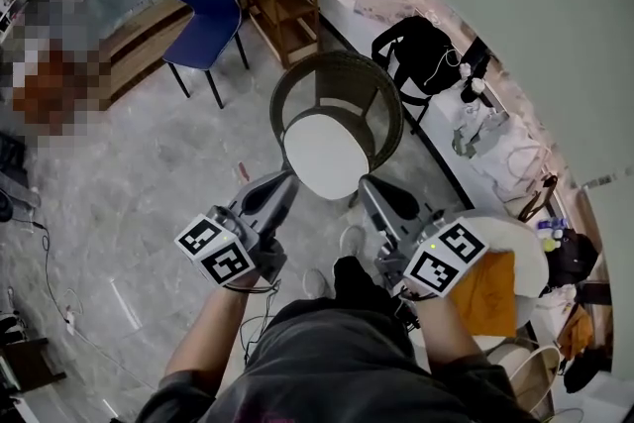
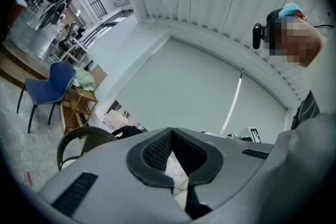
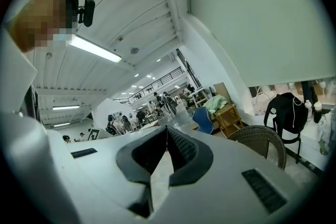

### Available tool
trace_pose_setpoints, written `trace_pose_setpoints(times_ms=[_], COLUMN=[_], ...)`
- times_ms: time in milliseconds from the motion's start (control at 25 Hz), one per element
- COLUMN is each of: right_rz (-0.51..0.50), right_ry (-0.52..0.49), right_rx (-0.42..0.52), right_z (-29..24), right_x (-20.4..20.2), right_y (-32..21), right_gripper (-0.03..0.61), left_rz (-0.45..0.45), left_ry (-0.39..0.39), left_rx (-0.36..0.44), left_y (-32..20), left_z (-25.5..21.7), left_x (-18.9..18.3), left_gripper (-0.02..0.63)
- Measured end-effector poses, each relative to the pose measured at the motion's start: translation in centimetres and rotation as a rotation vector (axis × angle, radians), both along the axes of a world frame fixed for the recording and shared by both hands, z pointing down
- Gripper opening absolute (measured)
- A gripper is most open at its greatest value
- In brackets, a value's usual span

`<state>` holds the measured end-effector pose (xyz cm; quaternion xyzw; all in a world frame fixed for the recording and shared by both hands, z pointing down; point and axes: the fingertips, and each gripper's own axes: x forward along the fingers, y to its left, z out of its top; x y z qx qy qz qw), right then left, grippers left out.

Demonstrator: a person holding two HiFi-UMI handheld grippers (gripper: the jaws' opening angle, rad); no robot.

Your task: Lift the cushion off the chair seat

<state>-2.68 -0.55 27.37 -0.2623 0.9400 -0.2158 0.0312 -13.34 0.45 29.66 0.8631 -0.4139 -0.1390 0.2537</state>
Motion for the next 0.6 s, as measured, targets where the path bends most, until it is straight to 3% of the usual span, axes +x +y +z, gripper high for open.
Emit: trace_pose_setpoints(times_ms=[600], right_rz=[-0.064], right_ry=[-0.004], right_rx=[-0.102], right_z=[4.9], right_x=[0.3], right_y=[-13.4], right_gripper=[0.012], left_rz=[-0.043], left_ry=[-0.008], left_rx=[-0.103], left_y=[-12.6], left_z=[4.8], left_x=[1.5], left_gripper=[0.009])
